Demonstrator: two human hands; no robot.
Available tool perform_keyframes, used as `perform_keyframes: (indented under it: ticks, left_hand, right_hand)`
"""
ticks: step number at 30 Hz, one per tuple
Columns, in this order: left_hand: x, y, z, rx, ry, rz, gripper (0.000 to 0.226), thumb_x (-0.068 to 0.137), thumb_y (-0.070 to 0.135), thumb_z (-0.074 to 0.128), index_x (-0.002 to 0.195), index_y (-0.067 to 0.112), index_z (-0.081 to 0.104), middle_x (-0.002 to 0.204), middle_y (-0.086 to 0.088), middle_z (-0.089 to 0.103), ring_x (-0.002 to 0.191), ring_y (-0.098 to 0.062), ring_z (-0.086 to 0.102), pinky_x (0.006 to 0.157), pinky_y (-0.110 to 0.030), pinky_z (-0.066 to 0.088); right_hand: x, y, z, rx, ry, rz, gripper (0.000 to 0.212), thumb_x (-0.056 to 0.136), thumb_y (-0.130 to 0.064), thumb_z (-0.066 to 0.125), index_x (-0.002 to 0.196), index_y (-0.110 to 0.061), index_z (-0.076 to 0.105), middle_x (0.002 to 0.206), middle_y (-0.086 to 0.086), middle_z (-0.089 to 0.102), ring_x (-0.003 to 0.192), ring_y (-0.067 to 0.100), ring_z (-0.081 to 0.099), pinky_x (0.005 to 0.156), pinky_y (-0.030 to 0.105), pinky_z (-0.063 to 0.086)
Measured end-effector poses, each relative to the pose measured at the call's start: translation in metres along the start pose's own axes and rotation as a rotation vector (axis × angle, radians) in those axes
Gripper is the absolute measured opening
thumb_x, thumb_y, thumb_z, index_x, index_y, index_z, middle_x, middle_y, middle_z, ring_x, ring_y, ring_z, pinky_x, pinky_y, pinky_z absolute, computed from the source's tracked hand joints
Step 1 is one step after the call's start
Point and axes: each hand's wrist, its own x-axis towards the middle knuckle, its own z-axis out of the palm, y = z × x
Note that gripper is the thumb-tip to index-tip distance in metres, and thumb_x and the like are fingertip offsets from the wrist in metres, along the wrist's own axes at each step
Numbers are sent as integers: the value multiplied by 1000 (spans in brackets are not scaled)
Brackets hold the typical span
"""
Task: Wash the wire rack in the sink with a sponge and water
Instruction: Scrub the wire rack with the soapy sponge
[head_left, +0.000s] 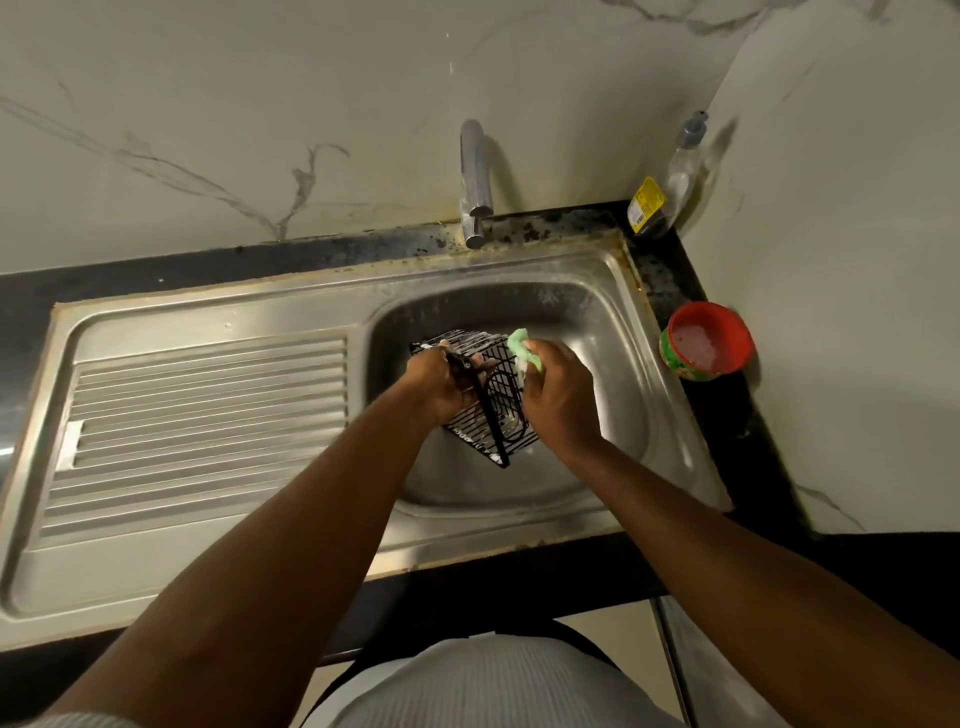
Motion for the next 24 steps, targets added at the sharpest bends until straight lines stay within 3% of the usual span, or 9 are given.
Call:
perform_keyframes:
  ticks: [2, 4, 7, 10, 13, 15, 17, 20, 24]
  left_hand:
    - [-1, -1, 4, -35, -15, 5, 39, 113, 26, 28, 124, 5, 59, 94, -13, 70, 82, -26, 73, 62, -35, 58]
    - [2, -1, 6, -82, -14, -9, 48, 114, 27, 25, 124, -1, 63, 102, -17, 73, 91, -29, 71, 71, -41, 59]
    - [4, 5, 3, -125, -8, -38, 44, 112, 22, 24, 112, 2, 63, 90, -16, 72, 83, -26, 69, 73, -38, 60]
    - [4, 11, -3, -108, -1, -57, 34, 111, 17, 25, 90, 10, 51, 71, -11, 60, 68, -21, 59, 64, -33, 55]
    - [4, 11, -8, -76, -16, -59, 42, 111, 31, 26, 85, 11, 52, 62, -8, 58, 58, -20, 53, 61, -31, 47]
    - [4, 10, -7, -58, -87, -34, 71, 108, 61, 28, 97, 1, 65, 76, -11, 69, 61, -21, 64, 64, -30, 51]
    - [4, 6, -3, 35, -123, 48, 93, 94, 82, 38, 121, -3, 68, 95, -14, 78, 78, -24, 76, 76, -38, 59]
    - [4, 3, 1, 170, -46, 180, 85, 96, 78, 42, 135, 5, 59, 107, -14, 79, 97, -29, 78, 93, -51, 60]
    - [5, 8, 5, 222, 3, 195, 93, 93, 85, 33, 144, 9, 50, 121, -16, 74, 104, -32, 75, 93, -55, 59]
  right_hand:
    - [5, -8, 4, -3, -27, -120, 28, 93, 0, 60, 119, -2, 70, 112, 15, 68, 98, 32, 66, 85, 36, 53]
    - [10, -18, 9, -21, -76, -195, 29, 93, -1, 58, 119, -2, 71, 113, 15, 69, 101, 33, 66, 87, 39, 54]
    - [22, -8, 6, -74, -125, -257, 32, 96, -7, 53, 122, -3, 70, 113, 14, 69, 97, 33, 66, 85, 40, 56]
    - [35, 17, 0, -126, -91, -52, 31, 93, -1, 60, 121, -4, 71, 108, 15, 69, 92, 33, 67, 78, 44, 59]
    - [32, 16, 8, -88, -193, 17, 34, 91, -2, 62, 123, -7, 70, 113, 14, 72, 101, 32, 68, 88, 40, 58]
    - [24, 5, 16, -21, -157, 65, 32, 90, -1, 63, 119, -8, 71, 111, 11, 75, 101, 29, 69, 89, 27, 54]
    - [26, -1, 21, 24, -67, 142, 29, 88, 1, 64, 114, -9, 71, 106, 10, 75, 99, 27, 69, 85, 22, 47]
    - [34, -7, 24, 70, -28, 161, 28, 89, 0, 63, 114, -11, 70, 107, 9, 74, 98, 27, 68, 85, 27, 50]
    - [37, -17, 19, 105, 27, 41, 30, 89, 1, 64, 118, -6, 68, 113, 10, 73, 102, 23, 68, 88, 24, 51]
